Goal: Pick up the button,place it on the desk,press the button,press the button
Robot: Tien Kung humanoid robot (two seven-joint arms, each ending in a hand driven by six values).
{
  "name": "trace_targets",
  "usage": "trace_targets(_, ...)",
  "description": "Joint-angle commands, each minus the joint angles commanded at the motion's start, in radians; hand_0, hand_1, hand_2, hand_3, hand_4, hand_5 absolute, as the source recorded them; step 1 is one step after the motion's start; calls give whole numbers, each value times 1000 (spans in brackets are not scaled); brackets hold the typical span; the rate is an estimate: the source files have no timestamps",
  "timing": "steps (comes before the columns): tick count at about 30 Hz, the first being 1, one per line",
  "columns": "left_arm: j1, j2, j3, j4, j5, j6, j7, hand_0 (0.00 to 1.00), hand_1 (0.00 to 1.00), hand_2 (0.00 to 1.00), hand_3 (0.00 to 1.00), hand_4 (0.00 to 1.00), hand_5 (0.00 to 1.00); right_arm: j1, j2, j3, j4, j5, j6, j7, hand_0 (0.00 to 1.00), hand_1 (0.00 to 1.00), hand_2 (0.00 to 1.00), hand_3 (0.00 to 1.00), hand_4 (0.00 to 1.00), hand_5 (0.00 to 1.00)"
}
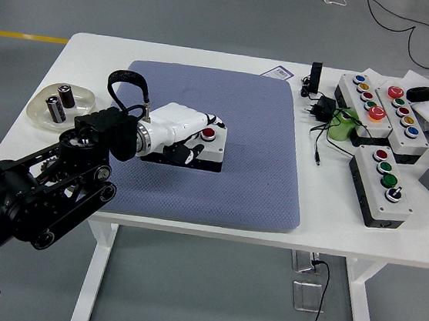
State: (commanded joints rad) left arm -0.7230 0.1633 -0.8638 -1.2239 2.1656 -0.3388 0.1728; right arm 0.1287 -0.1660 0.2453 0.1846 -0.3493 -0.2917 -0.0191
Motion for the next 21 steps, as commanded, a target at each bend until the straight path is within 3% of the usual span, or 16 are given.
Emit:
trace_targets(8,6,0,10,59,12,-20,12,49,2,41,897,456,2,-1,0,-5,0,4,0,0,636,532,553,635,235,244)
trace_targets(16,13,5,29,60,24,-66,19,49,2,41,896,459,2,-3,0,-12,0,10,-1,-1,637,532,554,635,235,244)
trace_targets(21,17,4,22,52,21,-58,19,48,2,41,894,466,2,-4,0,-13,0,13,-1,-1,637,532,554,635,235,244)
